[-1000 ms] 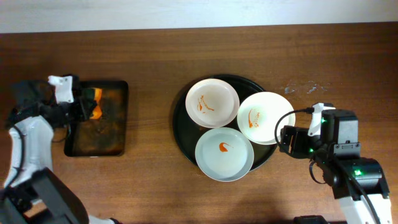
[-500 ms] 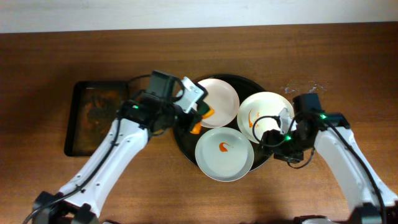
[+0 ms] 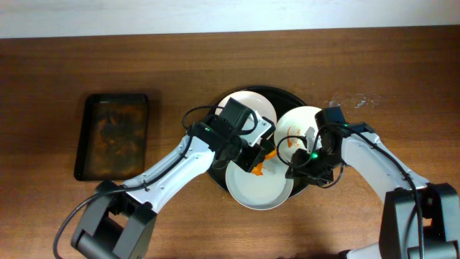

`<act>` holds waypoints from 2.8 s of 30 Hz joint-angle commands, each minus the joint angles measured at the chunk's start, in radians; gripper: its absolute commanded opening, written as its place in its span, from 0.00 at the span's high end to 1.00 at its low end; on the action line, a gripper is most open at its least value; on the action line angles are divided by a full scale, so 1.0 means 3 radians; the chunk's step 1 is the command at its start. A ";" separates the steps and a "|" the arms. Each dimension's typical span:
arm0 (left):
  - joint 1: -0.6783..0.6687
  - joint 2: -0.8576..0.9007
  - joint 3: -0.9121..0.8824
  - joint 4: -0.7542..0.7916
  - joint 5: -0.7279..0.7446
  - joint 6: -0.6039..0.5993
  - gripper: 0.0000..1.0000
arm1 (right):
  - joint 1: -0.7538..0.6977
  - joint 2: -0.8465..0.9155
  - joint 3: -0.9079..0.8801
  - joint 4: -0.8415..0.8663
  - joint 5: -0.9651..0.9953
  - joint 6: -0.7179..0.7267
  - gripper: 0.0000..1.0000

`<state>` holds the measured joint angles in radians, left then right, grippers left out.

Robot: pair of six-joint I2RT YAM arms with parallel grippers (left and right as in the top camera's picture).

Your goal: Clean dirty plates on tray and stack at the side

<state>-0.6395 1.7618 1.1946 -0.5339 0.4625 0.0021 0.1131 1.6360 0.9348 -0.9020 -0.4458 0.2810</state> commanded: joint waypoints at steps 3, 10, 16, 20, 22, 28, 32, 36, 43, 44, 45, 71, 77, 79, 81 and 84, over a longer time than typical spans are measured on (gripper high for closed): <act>-0.0028 0.0038 0.0041 0.0008 0.0024 -0.0366 1.00 | 0.0024 0.0024 -0.0237 0.0225 0.0028 0.0248 0.56; -0.0028 0.0362 0.0037 0.0010 0.0034 -0.0910 1.00 | 0.0024 0.0024 -0.0264 0.0294 0.0028 0.0343 0.81; -0.0207 0.0444 0.0036 0.0128 0.0036 -0.1170 1.00 | 0.0025 0.0024 -0.0264 0.0291 0.0028 0.0342 0.96; -0.0292 0.0458 0.0036 0.0273 0.0024 -0.1342 1.00 | 0.0025 0.0024 -0.0264 0.0289 0.0028 0.0341 0.96; -0.0304 0.0458 0.0036 0.0340 0.0023 -0.1396 1.00 | 0.0025 0.0024 -0.0264 0.0287 0.0028 0.0341 0.96; -0.0441 0.0668 0.0036 0.0484 -0.0051 -0.1554 1.00 | 0.0025 0.0024 -0.0264 0.0267 0.0028 0.0341 0.96; -0.0431 0.0779 0.0036 0.0334 -0.1017 -0.1548 1.00 | 0.0025 0.0024 -0.0264 0.0253 0.0028 0.0340 0.96; -0.0333 0.0778 0.0036 0.0207 -0.1459 -0.1418 1.00 | 0.0025 0.0024 -0.0264 0.0240 0.0028 0.0340 0.96; -0.0263 0.0744 0.0113 -0.0502 -0.1678 -0.1373 1.00 | 0.0025 0.0024 -0.0264 0.0228 0.0028 0.0338 0.96; -0.0263 0.0696 0.0181 -0.0645 -0.1878 -0.1372 1.00 | 0.0025 0.0024 -0.0264 0.0229 0.0029 0.0338 0.96; -0.0263 0.0632 0.0244 -0.0720 -0.2055 -0.1372 1.00 | 0.0025 0.0024 -0.0264 0.0226 0.0028 0.0338 0.96; -0.0092 0.0137 0.0384 -0.0896 -0.0980 -0.0997 1.00 | 0.0256 0.0024 -0.0264 0.0229 0.0128 0.0328 0.96; -0.0181 0.0561 0.0384 -0.0838 -0.1096 -0.0997 1.00 | 0.0256 0.0024 -0.0264 0.0228 0.0128 0.0328 0.96; -0.0181 0.0727 0.0384 -0.0791 -0.1250 -0.0997 1.00 | 0.0256 0.0024 -0.0264 0.0211 0.0128 0.0328 0.96; -0.0181 0.0835 0.0384 -0.0792 -0.1424 -0.0996 1.00 | 0.0256 0.0024 -0.0264 0.0189 0.0128 0.0328 0.96; -0.0177 0.0824 0.0431 -0.0805 -0.2204 -0.0996 1.00 | 0.0256 0.0024 -0.0264 0.0167 0.0127 0.0328 0.96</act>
<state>-0.6987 1.9705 1.3148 -0.7704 0.0219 -0.3088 0.1833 1.6402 0.8616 -0.8406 -0.4328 0.3847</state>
